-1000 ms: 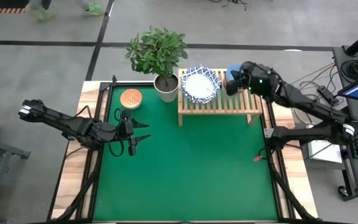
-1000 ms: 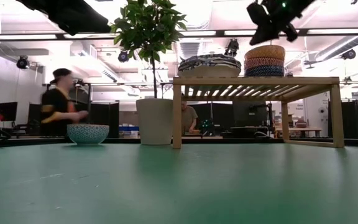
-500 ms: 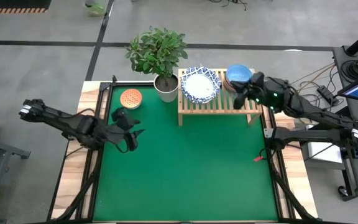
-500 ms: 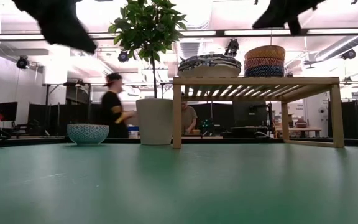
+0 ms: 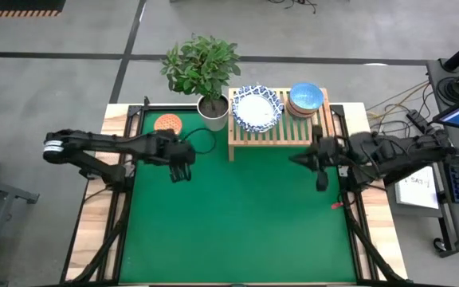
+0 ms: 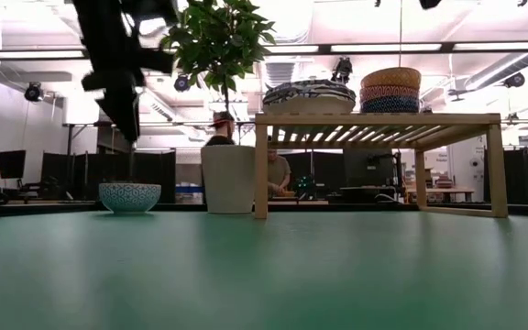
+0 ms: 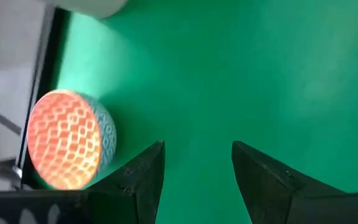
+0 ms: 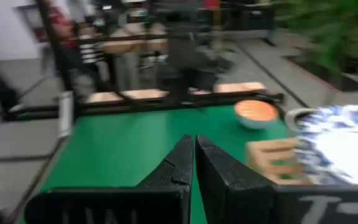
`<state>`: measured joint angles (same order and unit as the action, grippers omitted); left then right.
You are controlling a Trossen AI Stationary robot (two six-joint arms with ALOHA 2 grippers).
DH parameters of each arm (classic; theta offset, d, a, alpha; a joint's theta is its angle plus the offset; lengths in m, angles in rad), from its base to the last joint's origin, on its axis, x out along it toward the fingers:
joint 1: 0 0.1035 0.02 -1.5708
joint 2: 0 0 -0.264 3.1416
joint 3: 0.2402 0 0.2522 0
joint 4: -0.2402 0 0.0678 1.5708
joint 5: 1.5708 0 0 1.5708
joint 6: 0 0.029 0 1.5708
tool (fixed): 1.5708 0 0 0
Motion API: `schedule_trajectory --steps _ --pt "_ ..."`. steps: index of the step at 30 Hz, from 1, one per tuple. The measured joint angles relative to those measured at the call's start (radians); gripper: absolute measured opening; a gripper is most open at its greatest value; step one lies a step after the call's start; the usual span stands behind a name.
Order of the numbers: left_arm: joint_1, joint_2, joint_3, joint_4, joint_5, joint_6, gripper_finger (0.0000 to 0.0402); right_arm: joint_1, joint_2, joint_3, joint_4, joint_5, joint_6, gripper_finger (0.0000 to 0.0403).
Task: Place and stack bowls onto a shelf
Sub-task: Stack the orange bowl on top of the light blue bowl on the shelf
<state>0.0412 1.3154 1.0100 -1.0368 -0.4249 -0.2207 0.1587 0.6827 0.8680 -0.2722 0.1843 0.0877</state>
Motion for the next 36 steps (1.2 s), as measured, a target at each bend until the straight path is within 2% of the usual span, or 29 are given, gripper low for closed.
schedule_trajectory --steps 4,10,14,19,26,32,36 --pt "0.119 0.043 -0.025 0.046 0.07 0.127 0.017 0.113 0.004 -0.003 -0.007 0.0 0.002 0.0009" --pt "0.282 0.055 -0.027 0.054 0.085 0.138 0.0168 0.237 0.035 -0.005 -0.044 0.001 0.006 0.0009" --pt "0.398 0.058 -0.027 0.068 0.127 0.137 0.0168 0.281 0.066 -0.005 -0.044 0.027 0.002 0.0009" --pt "0.504 0.104 -0.027 0.088 0.129 0.145 0.0168 0.31 0.102 -0.005 -0.046 0.052 0.002 0.0009" --pt "0.543 0.208 -0.029 0.197 0.128 0.25 0.0168 0.322 0.123 -0.005 -0.046 0.053 0.044 0.0009" --pt "0.546 0.295 -0.029 0.23 0.12 0.259 0.0168 0.322 0.126 -0.005 -0.045 0.055 0.071 0.0009" --pt "0.546 0.339 -0.029 0.236 0.071 0.256 0.0168 0.322 0.126 -0.005 -0.044 0.055 0.07 0.0009"
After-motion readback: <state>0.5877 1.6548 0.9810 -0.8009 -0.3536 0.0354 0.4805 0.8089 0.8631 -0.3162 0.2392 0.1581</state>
